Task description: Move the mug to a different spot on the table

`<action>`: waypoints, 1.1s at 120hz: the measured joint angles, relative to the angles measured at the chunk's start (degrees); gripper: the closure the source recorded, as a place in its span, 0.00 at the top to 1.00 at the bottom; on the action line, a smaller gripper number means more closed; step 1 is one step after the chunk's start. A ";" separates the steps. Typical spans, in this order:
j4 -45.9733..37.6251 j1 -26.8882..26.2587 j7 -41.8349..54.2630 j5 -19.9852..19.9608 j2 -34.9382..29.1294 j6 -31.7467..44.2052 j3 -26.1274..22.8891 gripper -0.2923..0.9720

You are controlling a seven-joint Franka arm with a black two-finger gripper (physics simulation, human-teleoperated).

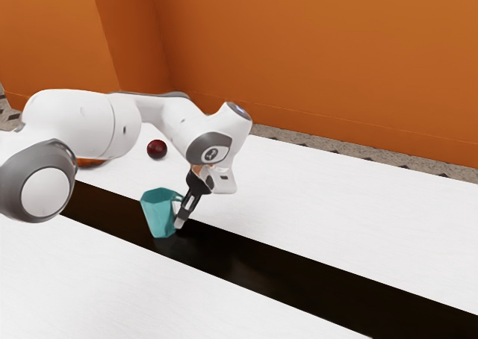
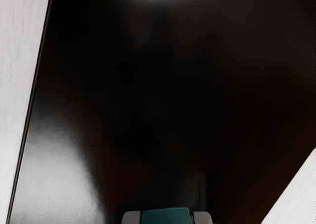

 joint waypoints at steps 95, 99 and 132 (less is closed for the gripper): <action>0.51 0.40 1.89 -3.47 -2.02 -1.48 -0.34 0.74; 0.88 0.28 1.93 -4.48 -2.82 -1.48 -0.50 0.74; -3.41 0.29 2.29 -18.46 -18.41 -1.47 -1.88 0.76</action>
